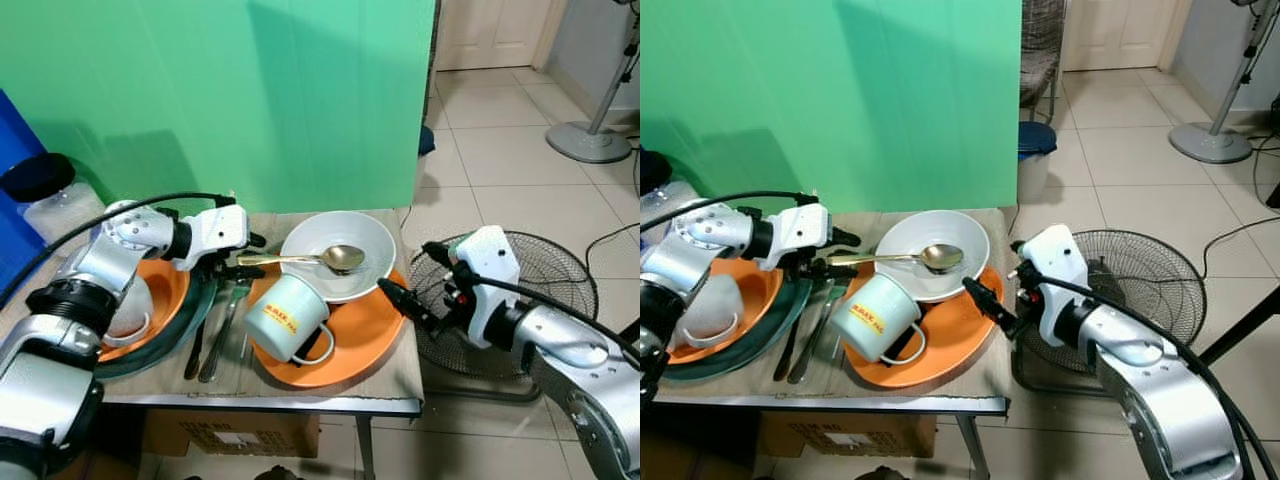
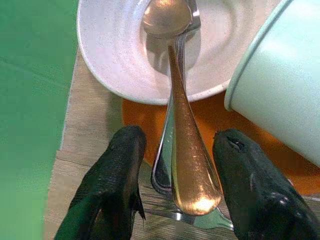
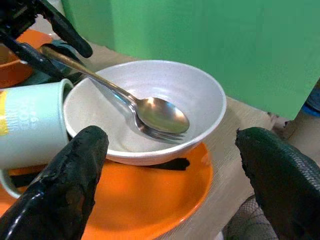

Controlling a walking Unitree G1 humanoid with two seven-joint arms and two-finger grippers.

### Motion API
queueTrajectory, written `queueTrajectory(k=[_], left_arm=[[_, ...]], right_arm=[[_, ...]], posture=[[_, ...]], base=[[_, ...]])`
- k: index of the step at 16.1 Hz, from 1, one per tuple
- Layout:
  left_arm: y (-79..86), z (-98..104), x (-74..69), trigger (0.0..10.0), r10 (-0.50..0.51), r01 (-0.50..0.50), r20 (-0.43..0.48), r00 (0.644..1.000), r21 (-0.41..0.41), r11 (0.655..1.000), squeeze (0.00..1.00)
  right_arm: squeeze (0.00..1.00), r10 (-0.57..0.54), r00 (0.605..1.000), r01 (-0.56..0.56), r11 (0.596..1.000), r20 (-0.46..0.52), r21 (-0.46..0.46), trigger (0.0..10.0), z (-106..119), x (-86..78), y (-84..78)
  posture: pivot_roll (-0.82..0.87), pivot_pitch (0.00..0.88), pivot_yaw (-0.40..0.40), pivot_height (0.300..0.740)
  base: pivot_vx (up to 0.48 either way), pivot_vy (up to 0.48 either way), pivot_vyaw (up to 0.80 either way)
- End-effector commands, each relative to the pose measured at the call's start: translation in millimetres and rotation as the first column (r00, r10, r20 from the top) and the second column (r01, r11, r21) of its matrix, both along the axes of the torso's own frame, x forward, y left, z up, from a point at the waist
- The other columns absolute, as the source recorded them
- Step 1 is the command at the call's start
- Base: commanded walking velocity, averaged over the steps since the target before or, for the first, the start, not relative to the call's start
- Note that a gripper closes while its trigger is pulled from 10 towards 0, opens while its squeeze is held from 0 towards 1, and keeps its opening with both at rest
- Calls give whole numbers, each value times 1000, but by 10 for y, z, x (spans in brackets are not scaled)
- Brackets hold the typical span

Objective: Setting the table

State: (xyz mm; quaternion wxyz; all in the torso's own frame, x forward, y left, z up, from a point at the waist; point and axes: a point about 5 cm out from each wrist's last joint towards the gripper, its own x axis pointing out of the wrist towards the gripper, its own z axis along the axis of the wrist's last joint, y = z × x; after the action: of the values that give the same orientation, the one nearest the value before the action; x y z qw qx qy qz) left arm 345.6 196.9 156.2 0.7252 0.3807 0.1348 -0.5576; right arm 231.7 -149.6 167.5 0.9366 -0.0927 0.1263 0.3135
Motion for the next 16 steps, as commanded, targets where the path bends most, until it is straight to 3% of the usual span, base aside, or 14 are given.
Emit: queueTrajectory(k=[1,9,16], left_arm=[[14,50,26,0,-11,11,3,1000,12,1000,0],[37,20,50,0,-3,3,-9,1000,11,1000,0],[14,131,99,0,19,-17,30,999,-67,998,0]], right_arm=[[0,21,1000,-21,1000,19,9,10000,61,-27,32],[0,31,999,-31,999,16,17,10000,66,-29,53],[0,30,999,-30,999,19,17,10000,63,-31,54]], posture=[[-35,0,154,740],[-35,0,153,740],[-32,0,151,740]], base=[[0,0,0],[0,0,0],[0,0,0]])
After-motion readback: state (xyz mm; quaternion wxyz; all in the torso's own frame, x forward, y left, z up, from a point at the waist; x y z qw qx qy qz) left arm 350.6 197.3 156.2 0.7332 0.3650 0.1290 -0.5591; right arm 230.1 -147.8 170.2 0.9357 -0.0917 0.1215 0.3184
